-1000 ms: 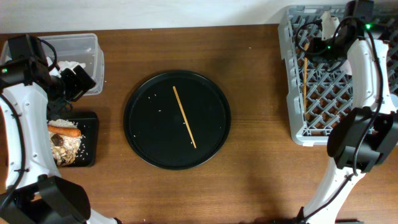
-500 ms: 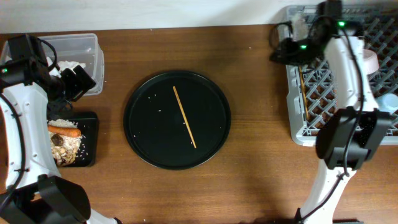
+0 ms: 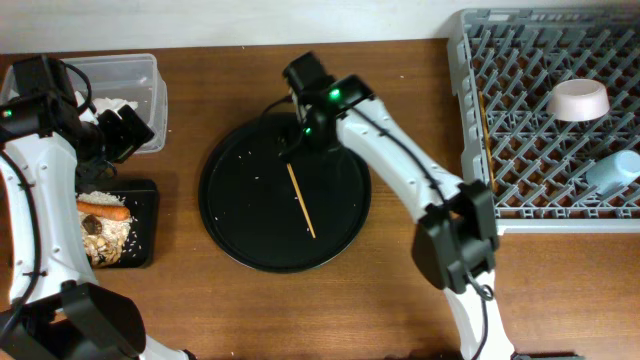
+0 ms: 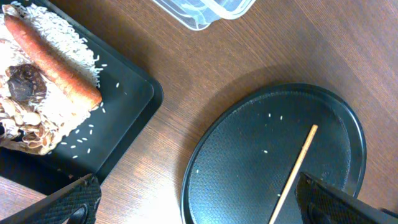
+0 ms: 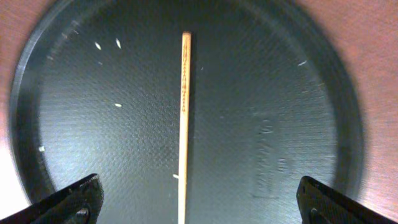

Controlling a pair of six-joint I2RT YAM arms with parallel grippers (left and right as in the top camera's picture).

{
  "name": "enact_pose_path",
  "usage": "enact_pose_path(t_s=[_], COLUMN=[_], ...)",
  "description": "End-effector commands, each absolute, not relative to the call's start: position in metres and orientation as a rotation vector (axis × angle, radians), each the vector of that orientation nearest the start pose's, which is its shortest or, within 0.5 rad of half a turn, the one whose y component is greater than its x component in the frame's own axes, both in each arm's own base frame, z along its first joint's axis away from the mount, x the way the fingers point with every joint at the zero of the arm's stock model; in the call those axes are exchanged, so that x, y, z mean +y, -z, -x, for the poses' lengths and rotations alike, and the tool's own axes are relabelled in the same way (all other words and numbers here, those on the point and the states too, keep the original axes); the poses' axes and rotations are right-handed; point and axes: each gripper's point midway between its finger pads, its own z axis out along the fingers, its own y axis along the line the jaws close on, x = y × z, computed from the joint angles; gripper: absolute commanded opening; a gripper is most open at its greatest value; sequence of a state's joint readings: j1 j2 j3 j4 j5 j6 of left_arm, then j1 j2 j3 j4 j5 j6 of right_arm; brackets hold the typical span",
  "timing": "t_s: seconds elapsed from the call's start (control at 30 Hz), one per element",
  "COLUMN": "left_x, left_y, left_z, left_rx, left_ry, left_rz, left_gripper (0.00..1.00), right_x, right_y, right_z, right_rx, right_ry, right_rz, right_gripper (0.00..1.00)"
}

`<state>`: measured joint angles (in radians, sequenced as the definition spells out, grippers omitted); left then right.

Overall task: Sort waste into correct bins and load items into the dishwasher rack
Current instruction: 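Release the chopstick and move the right gripper back to the tray, then pinch the remaining chopstick on the black tray with the right gripper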

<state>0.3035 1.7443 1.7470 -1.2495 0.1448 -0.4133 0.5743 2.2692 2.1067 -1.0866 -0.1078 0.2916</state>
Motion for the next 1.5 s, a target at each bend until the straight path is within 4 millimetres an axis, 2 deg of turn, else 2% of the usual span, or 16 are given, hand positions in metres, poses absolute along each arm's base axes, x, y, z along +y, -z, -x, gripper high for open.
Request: enact_pose_path(t_s=[0.0, 0.13, 0.33, 0.43, 0.5, 0.63, 0.93, 1.03, 1.07, 1.1, 1.2, 1.27, 1.3, 1.47], left_x=[0.093, 0.093, 0.093, 0.093, 0.093, 0.093, 0.093, 0.093, 0.093, 0.093, 0.093, 0.093, 0.093, 0.093], left_y=[-0.213, -0.213, -0.213, -0.213, -0.213, -0.213, -0.213, -0.213, -0.213, -0.213, -0.213, -0.213, -0.213, -0.213], left_z=[-0.376, -0.376, -0.376, -0.376, -0.376, -0.376, -0.376, -0.376, -0.376, -0.376, -0.376, -0.376, -0.376, -0.376], left_rx=[2.618, 2.618, 2.618, 2.618, 2.618, 2.618, 2.618, 2.618, 2.618, 2.618, 2.618, 2.618, 2.618, 2.618], left_ry=[0.226, 0.226, 0.226, 0.226, 0.226, 0.226, 0.226, 0.226, 0.226, 0.226, 0.226, 0.227, 0.226, 0.227], left_rz=[0.963, 0.963, 0.963, 0.963, 0.963, 0.963, 0.963, 0.964, 0.963, 0.963, 0.963, 0.963, 0.963, 0.963], left_gripper=[0.99, 0.99, 0.99, 0.99, 0.99, 0.99, 0.99, 0.99, 0.99, 0.99, 0.99, 0.99, 0.99, 0.99], right_x=[0.305, 0.317, 0.328, 0.325, 0.323, 0.316, 0.311, 0.311, 0.311, 0.311, 0.311, 0.311, 0.310, 0.302], right_y=[-0.066, -0.036, -0.019, -0.012, -0.006, 0.001, 0.018, 0.018, 0.018, 0.017, 0.017, 0.015, 0.013, -0.019], right_z=[-0.416, -0.401, -0.390, -0.391, -0.391, -0.391, -0.384, -0.384, -0.384, -0.384, -0.384, -0.383, -0.382, -0.393], right_rx=[2.921, 2.981, 3.003, 2.993, 2.991, 2.992, 3.008, 3.011, 3.013, 3.013, 3.015, 3.020, 3.025, 3.018], right_ry=[-0.262, -0.239, -0.203, -0.135, -0.104, -0.045, -0.028, -0.028, -0.030, -0.031, -0.035, -0.034, -0.031, -0.034], right_rz=[0.378, 0.403, 0.414, 0.421, 0.425, 0.384, 0.387, 0.371, 0.360, 0.360, 0.361, 0.361, 0.361, 0.322], right_gripper=[0.96, 0.90, 0.71, 0.62, 0.61, 0.51, 0.41, 0.27, 0.17, 0.14, 0.12, 0.04, 0.04, 0.04])
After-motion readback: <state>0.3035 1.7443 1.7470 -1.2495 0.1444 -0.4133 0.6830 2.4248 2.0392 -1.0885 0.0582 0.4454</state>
